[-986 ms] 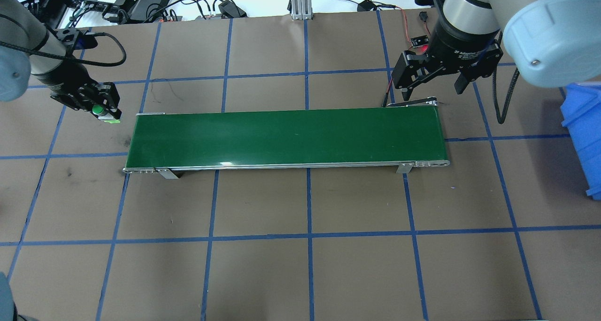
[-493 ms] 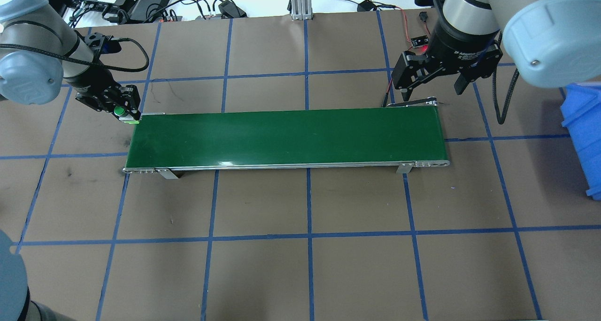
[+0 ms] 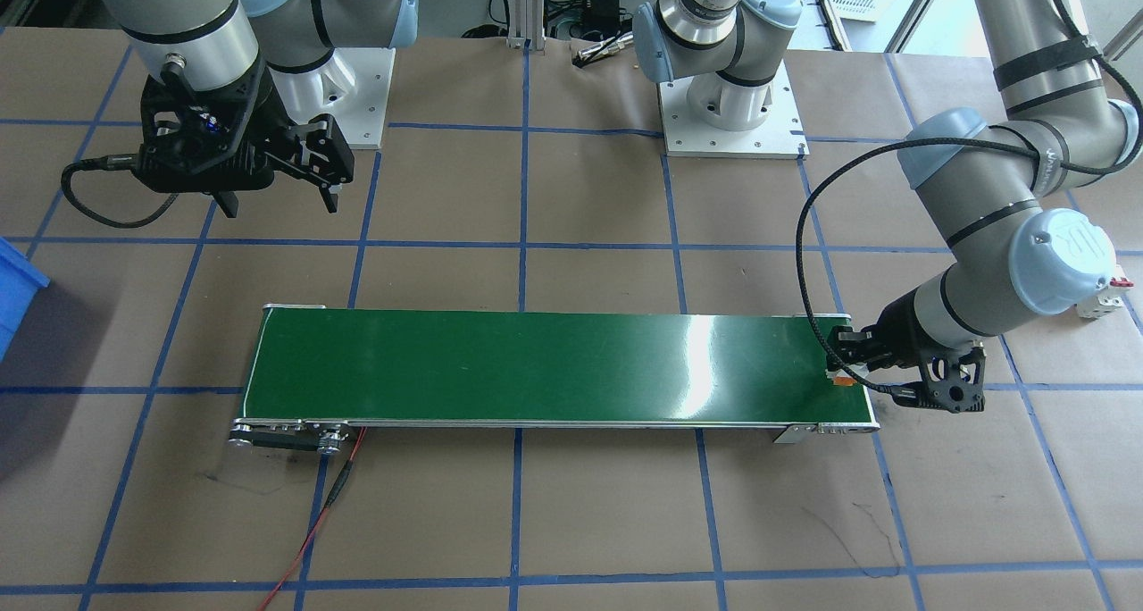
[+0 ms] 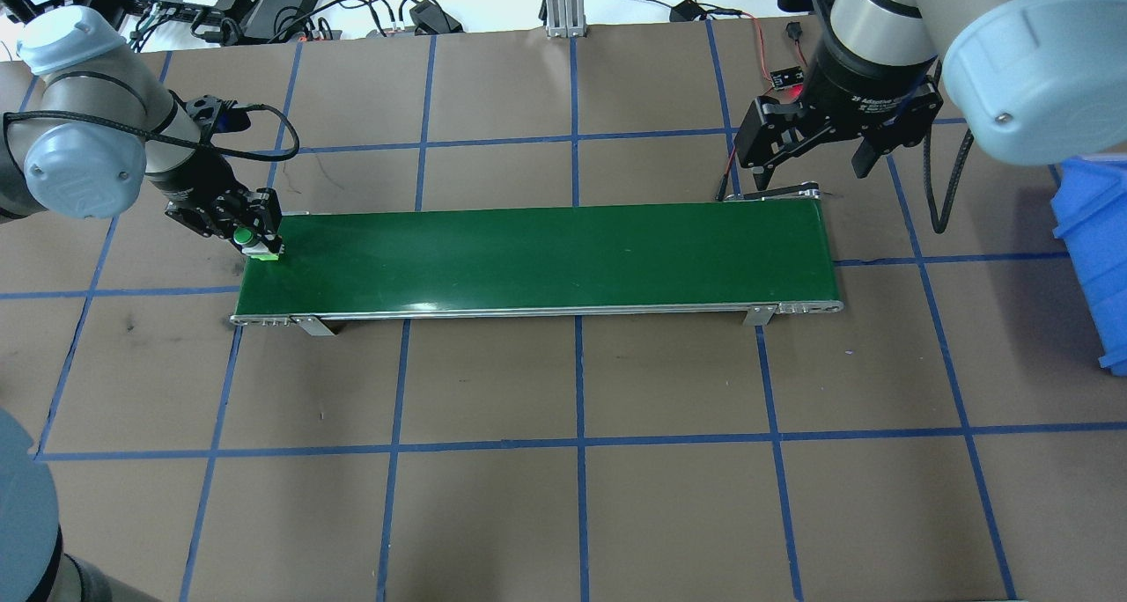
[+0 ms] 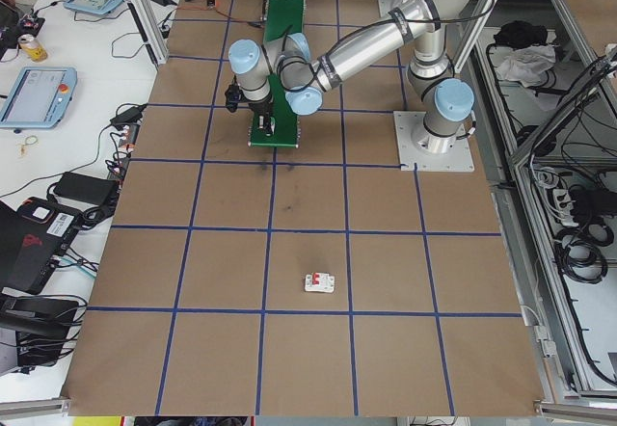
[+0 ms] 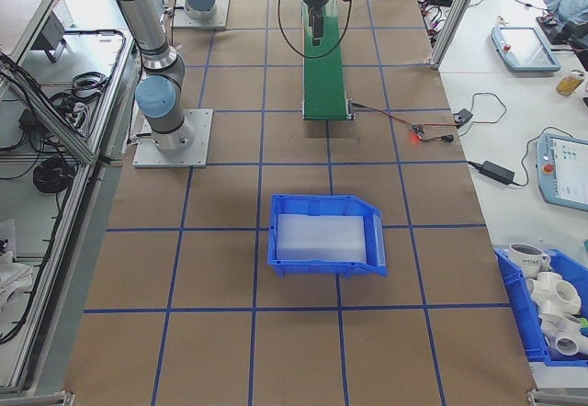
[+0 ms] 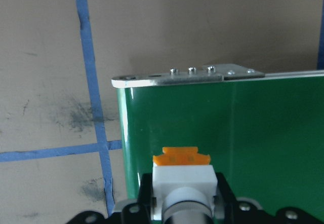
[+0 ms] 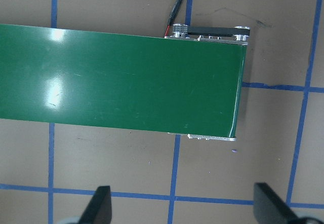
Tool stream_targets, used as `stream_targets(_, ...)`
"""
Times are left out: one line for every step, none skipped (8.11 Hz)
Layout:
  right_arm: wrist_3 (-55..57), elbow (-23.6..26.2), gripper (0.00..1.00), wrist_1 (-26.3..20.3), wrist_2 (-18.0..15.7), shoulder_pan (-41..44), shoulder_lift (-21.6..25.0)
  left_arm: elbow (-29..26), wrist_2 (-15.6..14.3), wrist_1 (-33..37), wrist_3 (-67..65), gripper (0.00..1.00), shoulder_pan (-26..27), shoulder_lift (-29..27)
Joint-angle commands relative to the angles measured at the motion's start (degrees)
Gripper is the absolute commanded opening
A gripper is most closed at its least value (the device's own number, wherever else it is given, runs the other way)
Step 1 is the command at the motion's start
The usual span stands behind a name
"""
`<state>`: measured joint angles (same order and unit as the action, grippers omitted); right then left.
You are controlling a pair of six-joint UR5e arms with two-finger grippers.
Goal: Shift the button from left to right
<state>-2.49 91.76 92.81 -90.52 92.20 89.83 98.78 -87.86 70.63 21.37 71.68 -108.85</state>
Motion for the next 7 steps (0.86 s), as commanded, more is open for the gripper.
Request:
stream_targets(0.0,0.0,1.0,-0.1,0.0,0.0,0.0,0.3,-0.1,-0.1,-0.1,0.46,0.0,-0.3)
stream_targets(0.0,0.1,1.0,-0.1,0.0,0.0,0.0,-0.1,-0.3,0.8,-0.5,0.99,0.1,0.3)
stream_targets(0.0,0.1,1.0,-0.1,0.0,0.0,0.0,-0.1,-0.6,1.4,-1.0,1.0,1.0,2.2)
stream_targets(0.0,0.1,1.0,-0.1,0.0,0.0,0.0,-0.3,-0.7,3.7,-5.2,1.0,1.5,5.5)
stream_targets(0.0,0.0,1.0,-0.1,0.0,0.0,0.0,-0.3,-0.3,5.6,-8.1,1.0,2.8,8.6)
stream_targets(0.0,0.1,1.0,-0.1,0.0,0.0,0.0,-0.3,-0.5,7.1,-8.3,1.0,4.9,11.7)
stream_targets(0.0,0.1,1.0,-0.1,0.0,0.0,0.0,-0.3,-0.4,10.5,-9.7,1.0,6.8,14.7)
